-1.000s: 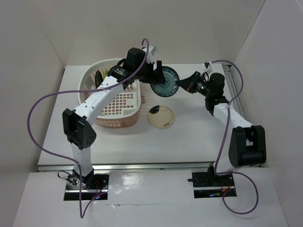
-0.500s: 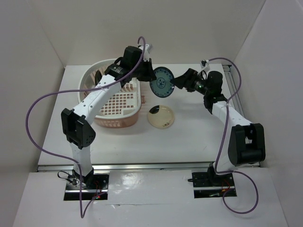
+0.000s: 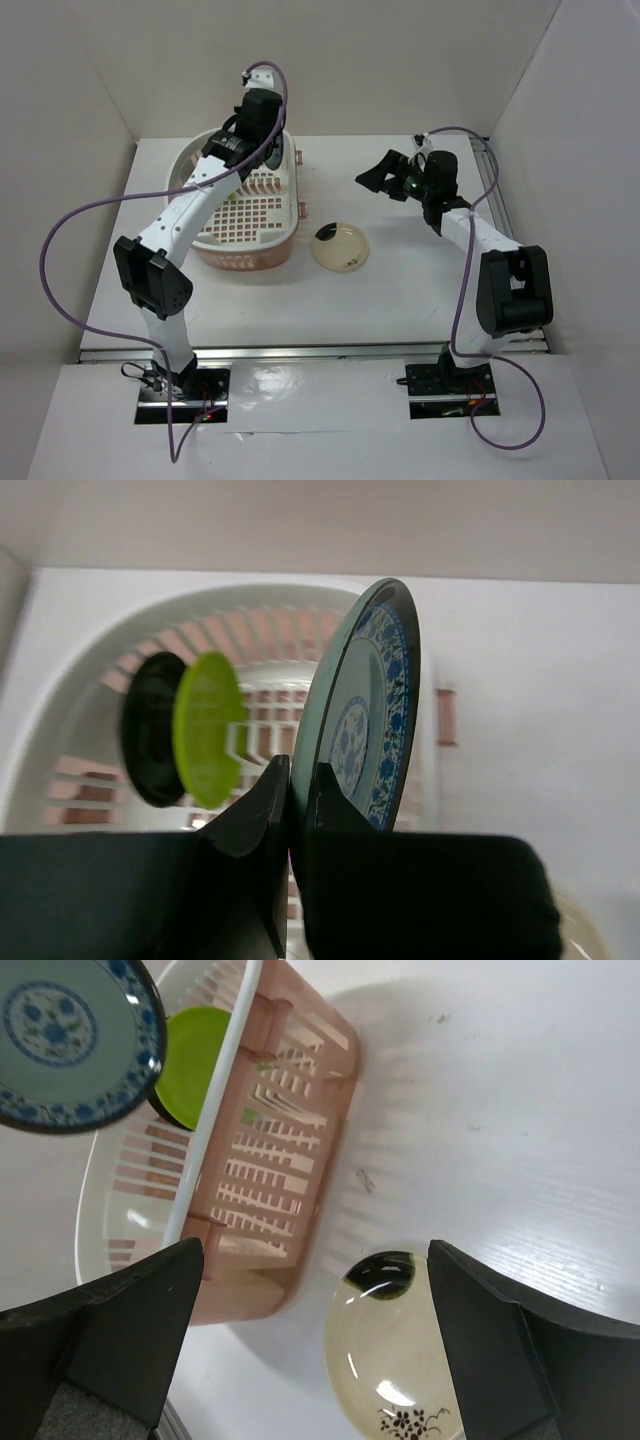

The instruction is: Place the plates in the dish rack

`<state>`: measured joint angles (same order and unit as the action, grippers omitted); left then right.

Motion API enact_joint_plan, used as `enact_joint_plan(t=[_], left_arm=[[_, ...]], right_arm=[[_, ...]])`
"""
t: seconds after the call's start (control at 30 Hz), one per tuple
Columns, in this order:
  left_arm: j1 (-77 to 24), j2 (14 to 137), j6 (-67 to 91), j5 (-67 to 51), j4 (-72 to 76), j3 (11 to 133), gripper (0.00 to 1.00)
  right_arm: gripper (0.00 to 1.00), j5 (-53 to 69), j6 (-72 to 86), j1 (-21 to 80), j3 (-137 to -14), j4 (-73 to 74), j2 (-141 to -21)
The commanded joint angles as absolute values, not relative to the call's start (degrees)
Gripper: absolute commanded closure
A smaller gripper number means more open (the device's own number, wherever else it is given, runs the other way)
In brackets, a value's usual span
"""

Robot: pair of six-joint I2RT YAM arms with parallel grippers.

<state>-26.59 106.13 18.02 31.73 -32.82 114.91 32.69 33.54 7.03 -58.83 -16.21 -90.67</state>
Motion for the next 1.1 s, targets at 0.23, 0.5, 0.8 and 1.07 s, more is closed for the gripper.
enact_joint_plan(t=[0.23,0.5,0.8,1.07], left_arm=[[-26.4,109.6,8.2,55.7,-23.6,111.8,1.00],[-24.2,113.6,11.7,55.7,-25.4,111.8,1.00],[-21.9,117.4,16.0,52.5,-29.2,113.4,1.00],[-20.2,119.1,17.7,50.0,-30.3,112.8,1.00]], right_arm=[[0.00,33.2,32.3,10.5,-61.0,-15.4,-92.5],[0.00,33.2,31.3,11.8,-61.5,-14.2,-92.5],[0.00,33.2,31.3,12.3,-61.5,-14.2,-93.6],[0.00,33.8,31.3,12.3,-62.1,-14.2,-94.8]])
